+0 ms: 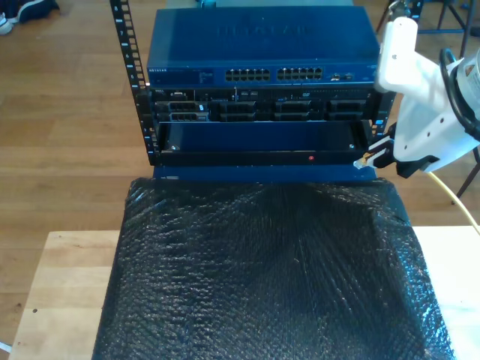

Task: Grab the cable and plug it in

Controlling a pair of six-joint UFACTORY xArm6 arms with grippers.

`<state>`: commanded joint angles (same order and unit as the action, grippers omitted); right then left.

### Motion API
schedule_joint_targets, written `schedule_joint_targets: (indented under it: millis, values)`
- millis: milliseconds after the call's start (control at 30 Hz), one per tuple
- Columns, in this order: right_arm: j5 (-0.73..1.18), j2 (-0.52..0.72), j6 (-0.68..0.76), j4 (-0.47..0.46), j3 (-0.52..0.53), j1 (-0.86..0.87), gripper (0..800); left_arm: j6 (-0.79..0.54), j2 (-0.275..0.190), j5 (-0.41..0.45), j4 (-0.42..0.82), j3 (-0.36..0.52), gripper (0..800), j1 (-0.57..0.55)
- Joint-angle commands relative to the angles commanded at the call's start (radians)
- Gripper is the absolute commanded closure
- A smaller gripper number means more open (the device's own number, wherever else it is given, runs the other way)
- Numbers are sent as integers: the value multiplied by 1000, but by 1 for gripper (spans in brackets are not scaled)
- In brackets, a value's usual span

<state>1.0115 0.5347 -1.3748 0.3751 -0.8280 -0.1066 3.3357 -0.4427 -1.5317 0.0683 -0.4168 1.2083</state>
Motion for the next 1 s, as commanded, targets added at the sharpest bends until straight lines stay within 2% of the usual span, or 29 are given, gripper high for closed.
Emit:
schedule_joint_targets:
  millis: [167,300,533,700,1000]
  values:
    - [-2,3,0,-2,9,2,800,-5,-43,9,-2,31,1,2]
    - [0,3,0,-3,14,3,800,-9,-63,71,-5,44,1,14]
    - [0,5,-2,-17,14,5,800,-21,-66,176,-3,80,1,161]
    - [2,6,-2,-17,14,9,800,-20,-74,184,-5,87,1,176]
    - [2,18,-5,-18,25,11,800,-18,-135,209,-17,137,0,198]
